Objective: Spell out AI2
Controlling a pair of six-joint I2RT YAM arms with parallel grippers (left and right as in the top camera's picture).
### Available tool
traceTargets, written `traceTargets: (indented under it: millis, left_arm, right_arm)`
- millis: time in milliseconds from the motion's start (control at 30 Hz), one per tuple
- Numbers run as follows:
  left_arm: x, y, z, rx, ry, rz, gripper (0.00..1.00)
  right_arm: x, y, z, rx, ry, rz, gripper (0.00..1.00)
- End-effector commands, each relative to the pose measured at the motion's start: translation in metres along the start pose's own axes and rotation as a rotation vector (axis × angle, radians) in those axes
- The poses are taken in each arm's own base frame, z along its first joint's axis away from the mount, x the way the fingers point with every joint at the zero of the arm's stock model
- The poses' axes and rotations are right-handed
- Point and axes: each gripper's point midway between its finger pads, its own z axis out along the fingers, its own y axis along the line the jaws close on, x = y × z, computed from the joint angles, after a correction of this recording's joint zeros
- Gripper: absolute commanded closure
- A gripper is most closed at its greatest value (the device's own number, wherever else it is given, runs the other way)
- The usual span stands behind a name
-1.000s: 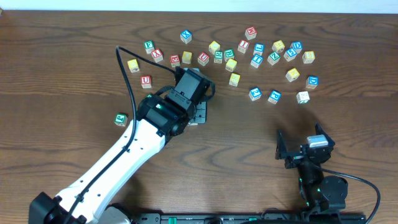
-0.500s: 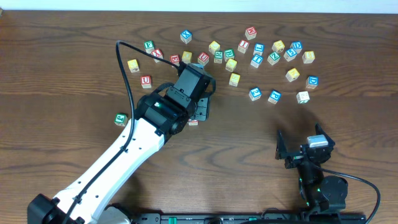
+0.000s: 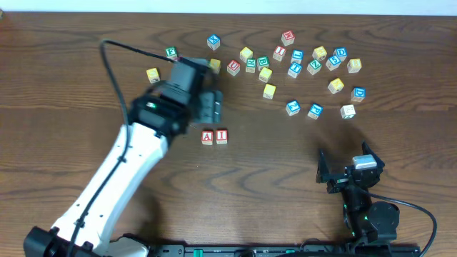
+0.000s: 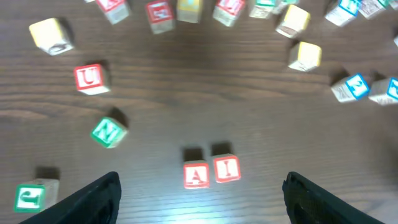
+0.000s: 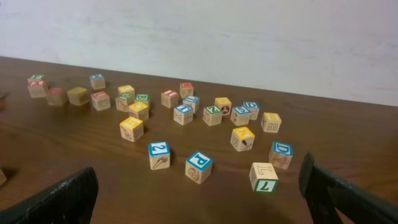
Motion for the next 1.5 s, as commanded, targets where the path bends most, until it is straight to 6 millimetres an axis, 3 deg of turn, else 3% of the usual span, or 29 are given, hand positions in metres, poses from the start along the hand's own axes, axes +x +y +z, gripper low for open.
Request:
traceTargets:
  millis: [0, 33, 133, 333, 600, 733, 767, 867, 967, 1167, 1267, 1467]
  left_arm:
    - [-0.013, 0.011, -0.010, 0.088, -0.001, 0.013, 0.18]
    - [-0.016, 0.027, -0.013, 0.064, 0.003, -0.014, 0.18]
    - [-0.017, 0.040, -0.015, 0.044, 0.002, -0.028, 0.18]
    - [-0.018, 0.043, -0.015, 0.036, -0.001, -0.034, 0.17]
    - [-0.018, 0.047, -0.015, 0.014, 0.000, -0.035, 0.17]
    - [-0.019, 0.061, -0.015, -0.065, -0.011, -0.035, 0.16]
    - [-0.020, 0.064, -0.015, -0.081, -0.013, -0.035, 0.16]
    - [-0.020, 0.065, -0.015, -0.091, -0.015, -0.035, 0.16]
    - [-0.019, 0.065, -0.015, -0.092, -0.012, -0.035, 0.16]
    - [-0.018, 0.065, -0.015, -0.092, -0.008, -0.035, 0.16]
    - [-0.018, 0.065, -0.015, -0.092, -0.008, -0.035, 0.16]
    - [-0.018, 0.065, -0.015, -0.092, -0.008, -0.035, 0.16]
  right_arm:
    - [0.001, -0.002, 0.000, 0.011, 0.003, 0.013, 0.01]
    - [0.001, -0.002, 0.000, 0.011, 0.003, 0.014, 0.01]
    - [0.001, -0.002, 0.000, 0.011, 0.003, 0.013, 0.01]
    - [0.001, -0.004, 0.000, 0.017, 0.001, 0.013, 0.01]
    - [-0.023, 0.011, -0.004, -0.073, -0.055, 0.138, 0.01]
    - [-0.051, -0.001, -0.012, -0.005, -0.028, 0.152, 0.01]
    - [-0.074, -0.009, -0.014, 0.035, -0.009, 0.137, 0.01]
    - [-0.110, -0.014, -0.007, 0.048, 0.044, 0.132, 0.01]
    - [-0.147, -0.018, 0.022, 0.042, 0.211, 0.145, 0.01]
    - [-0.161, -0.017, 0.077, 0.023, 0.512, 0.176, 0.01]
    - [-0.149, -0.010, 0.104, 0.010, 0.604, 0.302, 0.01]
    - [-0.110, 0.005, 0.161, -0.089, 0.663, 0.279, 0.01]
